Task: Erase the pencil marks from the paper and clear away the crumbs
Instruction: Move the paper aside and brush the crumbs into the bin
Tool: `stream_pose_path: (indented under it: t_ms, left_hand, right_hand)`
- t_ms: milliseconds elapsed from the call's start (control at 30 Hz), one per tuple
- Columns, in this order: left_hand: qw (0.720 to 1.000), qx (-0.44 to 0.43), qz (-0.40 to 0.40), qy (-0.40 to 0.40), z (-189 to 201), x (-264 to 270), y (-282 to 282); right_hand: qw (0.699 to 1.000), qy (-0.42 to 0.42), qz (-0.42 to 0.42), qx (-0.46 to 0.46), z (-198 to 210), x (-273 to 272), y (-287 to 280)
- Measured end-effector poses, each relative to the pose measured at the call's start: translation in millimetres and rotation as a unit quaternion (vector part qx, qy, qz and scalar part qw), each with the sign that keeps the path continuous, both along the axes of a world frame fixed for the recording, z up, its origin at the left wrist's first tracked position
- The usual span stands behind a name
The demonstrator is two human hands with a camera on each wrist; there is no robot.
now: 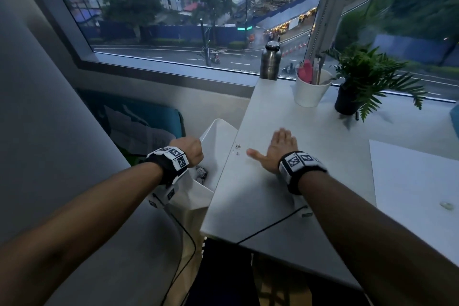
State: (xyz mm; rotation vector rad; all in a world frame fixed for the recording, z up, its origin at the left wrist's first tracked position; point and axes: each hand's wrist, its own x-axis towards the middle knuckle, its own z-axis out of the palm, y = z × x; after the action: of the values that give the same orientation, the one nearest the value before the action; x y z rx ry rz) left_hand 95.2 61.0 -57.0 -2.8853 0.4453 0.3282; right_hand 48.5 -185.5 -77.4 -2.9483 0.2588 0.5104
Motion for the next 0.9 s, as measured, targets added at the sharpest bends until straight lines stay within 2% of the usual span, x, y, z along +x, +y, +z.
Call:
stream_pose_path:
  t_ms: [67, 133, 233, 300, 367, 500, 600, 700, 767, 833, 900]
  left_hand:
    - [1.0, 0.001, 0.0, -0.001, -1.7, 0.6, 1.5]
    - [1.0, 0.001, 0.001, 0.0, -1.8, 0.6, 0.7]
    - [1.0, 0.005, -0.001, -0.001, -1.3, 0.2, -2.7]
    - [1.0, 0.014, -0.005, -0.004, -0.4, -0.9, -5.0]
    - [1.0, 0.02, -0.004, -0.004, 0.4, -1.8, -5.0]
    - [1.0, 0.018, -0.008, -0.004, 0.4, -4.3, -1.7]
    - [1.0, 0.009, -0.012, -0.001, 0.4, -5.7, -1.4]
    - [1.0, 0.003, -0.013, 0.004, -1.0, -7.8, 0.2]
    - [1.0, 0.001, -0.014, 0.003, -2.4, -8.4, 0.7]
    - [1.0, 0.001, -0.009, 0.004, -2.7, -9.1, 1.0]
    - [1.0, 0.001, -0.003, 0.002, -2.5, -9.5, 0.0]
  right_hand:
    - [1.0, 0.005, -0.01, 0.003, -2.2, -1.0, 1.0]
    - [0.999, 0.002, 0.029, 0.012, -1.9, -0.7, 27.5]
    - [0.987, 0.006, 0.157, 0.016, 1.1, -4.8, 85.3]
    - [0.966, 0.013, 0.255, 0.042, 6.0, -13.3, 115.0]
    - [0.955, -0.012, 0.286, 0.077, 9.1, -21.1, 126.4]
    - [0.97, -0.025, 0.237, 0.04, 18.0, -21.5, 97.9]
    - [0.986, -0.052, 0.156, 0.023, 20.1, -12.3, 51.0]
    - [0.999, -0.019, 0.043, 0.0, 11.7, -5.0, 15.3]
    - [1.0, 0.005, 0.003, 0.001, 5.0, -7.2, 17.9]
    - [0.999, 0.002, 0.051, 0.018, -0.3, -12.7, 46.1]
    - [0.987, -0.008, 0.153, 0.045, -1.9, -19.1, 86.2]
